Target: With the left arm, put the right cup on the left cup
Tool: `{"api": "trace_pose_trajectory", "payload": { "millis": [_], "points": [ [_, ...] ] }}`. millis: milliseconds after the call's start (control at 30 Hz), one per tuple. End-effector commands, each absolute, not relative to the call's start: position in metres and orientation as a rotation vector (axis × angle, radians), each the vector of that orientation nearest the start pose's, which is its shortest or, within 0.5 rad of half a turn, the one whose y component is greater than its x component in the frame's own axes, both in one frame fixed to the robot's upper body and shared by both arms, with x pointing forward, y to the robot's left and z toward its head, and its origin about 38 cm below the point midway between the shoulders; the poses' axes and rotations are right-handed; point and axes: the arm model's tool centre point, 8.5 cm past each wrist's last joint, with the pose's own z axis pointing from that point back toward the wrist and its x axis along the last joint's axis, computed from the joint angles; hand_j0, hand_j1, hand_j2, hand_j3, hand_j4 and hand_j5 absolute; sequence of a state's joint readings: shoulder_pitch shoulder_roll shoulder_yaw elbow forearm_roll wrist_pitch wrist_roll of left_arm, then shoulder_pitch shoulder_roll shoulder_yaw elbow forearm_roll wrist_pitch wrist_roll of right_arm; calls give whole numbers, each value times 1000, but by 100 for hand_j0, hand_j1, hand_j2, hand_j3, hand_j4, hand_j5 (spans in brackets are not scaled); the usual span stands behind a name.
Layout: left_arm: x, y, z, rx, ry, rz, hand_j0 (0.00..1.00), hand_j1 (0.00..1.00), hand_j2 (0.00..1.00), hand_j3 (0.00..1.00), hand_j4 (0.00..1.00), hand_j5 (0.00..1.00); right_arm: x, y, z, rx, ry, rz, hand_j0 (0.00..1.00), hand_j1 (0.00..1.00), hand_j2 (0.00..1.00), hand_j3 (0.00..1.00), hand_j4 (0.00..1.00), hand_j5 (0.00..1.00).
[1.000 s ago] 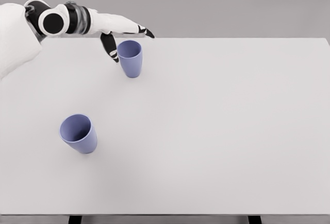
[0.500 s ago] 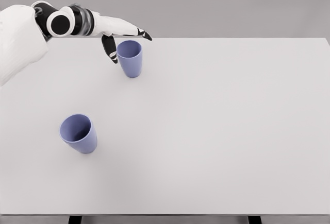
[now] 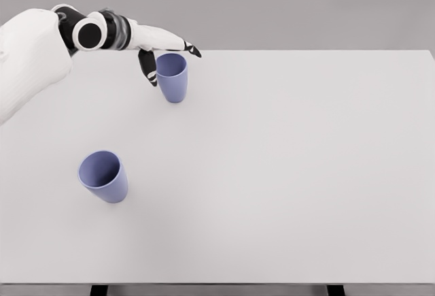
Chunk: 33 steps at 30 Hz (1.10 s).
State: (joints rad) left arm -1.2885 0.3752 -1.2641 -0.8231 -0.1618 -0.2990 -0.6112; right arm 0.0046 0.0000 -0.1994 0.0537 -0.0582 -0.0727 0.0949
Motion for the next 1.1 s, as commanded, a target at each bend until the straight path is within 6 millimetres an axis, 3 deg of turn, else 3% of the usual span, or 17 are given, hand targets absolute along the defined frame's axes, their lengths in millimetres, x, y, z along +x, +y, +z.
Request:
{"api": "trace_pose_trajectory", "payload": {
  "millis": [0, 300, 1067],
  "points": [
    [571, 172, 245, 369, -1063, -2030, 100, 100, 100, 100, 100, 100, -12, -262, -261, 2, -38, -255, 100, 100, 100, 100, 100, 100],
    [574, 180, 242, 384, -1039, -2018, 100, 100, 100, 100, 100, 100, -12, -262, -261, 2, -37, -255, 100, 100, 100, 100, 100, 100],
    [577, 173, 234, 393, -1004, -2030, 100, 100, 100, 100, 100, 100, -12, -262, -261, 2, -38, -255, 100, 100, 100, 100, 100, 100]
  ]
}}
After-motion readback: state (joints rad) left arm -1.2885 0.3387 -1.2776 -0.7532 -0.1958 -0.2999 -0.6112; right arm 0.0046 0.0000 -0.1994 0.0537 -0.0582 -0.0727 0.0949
